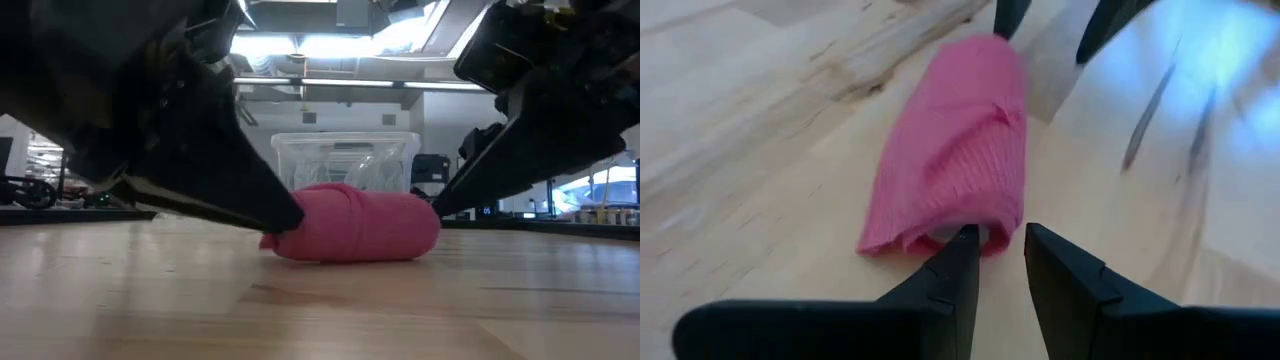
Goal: Roll bandage
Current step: Roll the pink bandage
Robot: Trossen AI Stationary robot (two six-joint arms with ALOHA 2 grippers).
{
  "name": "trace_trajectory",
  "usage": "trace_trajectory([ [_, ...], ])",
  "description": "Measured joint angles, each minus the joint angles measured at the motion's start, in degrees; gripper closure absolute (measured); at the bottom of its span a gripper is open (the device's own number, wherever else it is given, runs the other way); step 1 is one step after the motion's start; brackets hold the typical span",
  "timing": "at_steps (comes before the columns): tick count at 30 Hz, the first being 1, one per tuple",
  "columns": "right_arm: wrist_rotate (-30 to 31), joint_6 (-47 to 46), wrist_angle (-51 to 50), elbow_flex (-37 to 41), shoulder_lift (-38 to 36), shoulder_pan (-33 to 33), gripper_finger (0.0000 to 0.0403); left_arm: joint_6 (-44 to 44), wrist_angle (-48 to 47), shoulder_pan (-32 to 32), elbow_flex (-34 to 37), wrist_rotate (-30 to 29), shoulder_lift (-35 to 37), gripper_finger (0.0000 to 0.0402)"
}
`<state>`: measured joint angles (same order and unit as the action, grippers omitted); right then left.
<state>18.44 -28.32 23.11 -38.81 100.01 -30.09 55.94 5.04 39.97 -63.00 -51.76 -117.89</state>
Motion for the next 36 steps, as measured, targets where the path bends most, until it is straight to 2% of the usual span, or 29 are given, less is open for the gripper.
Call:
trace_trajectory([
  [5,-0.1,-0.2,1.3,0.0,1.5,-0.7,0.0201,-1.1,0.8,0.0,0.0,-1.0,0.0,0.0325],
  [12,-2.3,-0.6,10.1,-0.4,6.6,-0.7,0.0201,-3.8,1.1,-0.2,0.0,-1.3,0.0,0.0325],
  [26,-2.6,-1.1,9.7,-3.7,9.6,-0.7,0.0201,-11.6,2.1,-0.1,0.0,-1.3,0.0,0.0326],
  [28,-2.6,-1.1,9.4,-3.7,9.6,-0.7,0.0201,-13.5,2.5,-0.1,0.0,-1.3,0.0,0.0337],
  [32,-1.8,-1.0,9.2,-3.8,9.6,-0.7,0.0201,-18.7,3.2,-0.2,0.0,-1.1,0.0,0.0386],
  [36,-1.1,-1.0,7.6,-3.9,9.4,-0.6,0.0201,-21.6,3.4,-0.4,0.0,-1.1,0.2,0.0389],
])
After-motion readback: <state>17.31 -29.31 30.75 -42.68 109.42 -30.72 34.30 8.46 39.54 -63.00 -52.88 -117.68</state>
